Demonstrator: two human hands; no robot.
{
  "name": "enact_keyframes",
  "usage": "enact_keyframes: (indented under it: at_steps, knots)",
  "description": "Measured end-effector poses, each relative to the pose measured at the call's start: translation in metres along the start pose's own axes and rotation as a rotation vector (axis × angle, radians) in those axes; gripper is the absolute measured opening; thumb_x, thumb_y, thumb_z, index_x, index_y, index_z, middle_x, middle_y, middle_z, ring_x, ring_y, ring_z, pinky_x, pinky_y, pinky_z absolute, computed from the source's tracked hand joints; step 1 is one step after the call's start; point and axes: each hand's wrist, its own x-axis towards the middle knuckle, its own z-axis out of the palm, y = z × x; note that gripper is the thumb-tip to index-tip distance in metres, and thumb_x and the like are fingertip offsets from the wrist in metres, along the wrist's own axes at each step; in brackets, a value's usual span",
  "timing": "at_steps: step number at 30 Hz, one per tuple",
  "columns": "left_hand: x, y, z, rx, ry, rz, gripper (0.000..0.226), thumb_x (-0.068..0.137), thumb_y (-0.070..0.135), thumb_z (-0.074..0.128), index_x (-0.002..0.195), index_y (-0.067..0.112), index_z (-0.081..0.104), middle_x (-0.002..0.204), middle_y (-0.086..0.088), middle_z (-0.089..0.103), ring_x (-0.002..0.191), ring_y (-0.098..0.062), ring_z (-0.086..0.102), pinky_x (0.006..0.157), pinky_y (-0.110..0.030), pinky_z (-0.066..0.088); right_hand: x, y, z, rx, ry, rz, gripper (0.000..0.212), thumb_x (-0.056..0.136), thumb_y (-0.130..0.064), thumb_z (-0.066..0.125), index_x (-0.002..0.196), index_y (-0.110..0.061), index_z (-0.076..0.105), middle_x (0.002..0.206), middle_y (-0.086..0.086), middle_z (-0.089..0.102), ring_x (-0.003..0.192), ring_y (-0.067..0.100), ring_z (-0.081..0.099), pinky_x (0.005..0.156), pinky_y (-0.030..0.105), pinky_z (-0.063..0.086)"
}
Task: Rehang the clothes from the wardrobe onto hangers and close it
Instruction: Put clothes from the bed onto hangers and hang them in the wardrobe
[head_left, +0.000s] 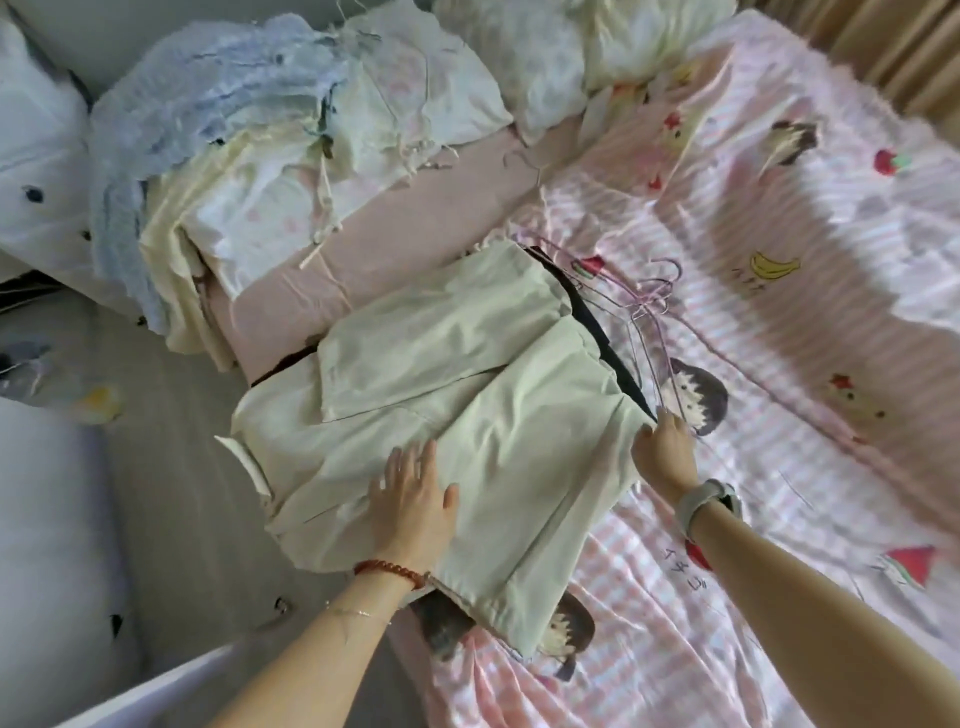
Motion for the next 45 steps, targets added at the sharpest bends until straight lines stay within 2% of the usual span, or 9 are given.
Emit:
enact_keyframes:
  at_steps: [8,14,19,24,27,34,39,42,45]
  knots:
    - [0.037,0.014,0.009,-0.085,0.145,0.06,0.039,0.082,0.017,0.067,0.117,0.002,0.059,0.101,-0.02,0.061,0.094,-0.04,0.054,0.076,-0.047,0.044,0.07,0.01,0.012,0.153,-0.039,0.251,0.033,0.092,-0.013,0.039,0.118,0.007,0.044,0.118,0.03,0.051,0.111,0.041,0.048,0.092,0.043,0.037]
    - [0.053,0.018,0.014,-0.221,0.184,-0.082,0.022,0.094,0.014,0.047,0.105,0.001,0.063,0.096,-0.019,0.065,0.092,-0.037,0.052,0.078,-0.042,0.036,0.067,0.002,0.008,0.357,0.302,0.206,0.028,0.094,-0.033,0.041,0.084,-0.009,0.053,0.086,0.009,0.061,0.085,0.031,0.055,0.072,0.035,0.037]
    - [0.052,0.006,0.004,-0.416,0.172,-0.211,0.025,0.097,0.017,0.04,0.101,0.002,0.058,0.102,-0.016,0.059,0.088,-0.033,0.054,0.071,-0.037,0.038,0.034,-0.016,-0.001,0.404,0.389,-0.002,0.042,0.091,-0.037,0.051,0.055,-0.025,0.032,0.054,-0.01,0.04,0.06,0.017,0.04,0.058,0.026,0.02]
    - [0.026,-0.026,-0.02,-0.377,0.164,-0.235,0.023,0.096,0.022,0.042,0.093,0.008,0.06,0.098,-0.011,0.057,0.077,-0.024,0.049,0.064,-0.034,0.039,0.004,-0.051,-0.039,0.476,0.461,-0.127,0.037,0.09,-0.039,0.052,0.062,-0.014,0.049,0.051,-0.008,0.042,0.058,0.017,0.043,0.057,0.028,0.025]
    - [0.005,-0.048,-0.044,-0.384,0.152,-0.23,0.018,0.093,0.019,0.048,0.095,0.01,0.064,0.099,-0.013,0.058,0.09,-0.032,0.056,0.077,-0.04,0.046,-0.022,-0.085,-0.065,0.434,0.459,-0.289,0.037,0.089,-0.038,0.054,0.061,-0.014,0.049,0.049,-0.008,0.039,0.056,0.017,0.041,0.056,0.029,0.025]
    - [-0.033,-0.088,-0.164,-0.533,0.684,-0.043,0.055,0.089,0.013,0.055,0.139,0.005,0.034,0.142,-0.019,0.03,0.132,-0.033,0.032,0.104,-0.035,0.028,-0.105,-0.165,-0.097,0.371,0.506,-0.704,0.039,0.082,-0.044,0.056,0.056,-0.015,0.051,0.051,-0.005,0.044,0.052,0.016,0.044,0.053,0.028,0.026]
    - [-0.073,-0.118,-0.237,-0.203,0.889,0.131,0.058,0.095,0.026,0.045,0.145,0.007,0.022,0.152,-0.017,0.018,0.141,-0.032,0.012,0.112,-0.048,0.01,-0.161,-0.212,-0.099,0.351,0.54,-1.014,0.044,0.079,-0.051,0.045,0.052,-0.016,0.042,0.049,-0.007,0.041,0.046,0.014,0.041,0.045,0.022,0.023]
    - [-0.118,-0.152,-0.253,-0.145,0.848,0.073,0.042,0.098,0.024,0.04,0.137,0.012,0.04,0.14,-0.011,0.043,0.134,-0.028,0.034,0.112,-0.055,0.006,-0.202,-0.236,-0.097,0.364,0.552,-1.161,0.05,0.081,-0.05,0.047,0.053,-0.009,0.05,0.05,-0.001,0.05,0.047,0.014,0.046,0.045,0.025,0.03]
    - [-0.178,-0.181,-0.258,-0.196,0.87,0.031,0.022,0.096,0.017,0.043,0.103,0.006,0.061,0.101,-0.011,0.063,0.096,-0.031,0.059,0.101,-0.049,0.033,-0.241,-0.254,-0.088,0.322,0.591,-1.297,0.046,0.082,-0.045,0.051,0.057,-0.007,0.056,0.055,0.004,0.056,0.053,0.019,0.05,0.048,0.027,0.035]
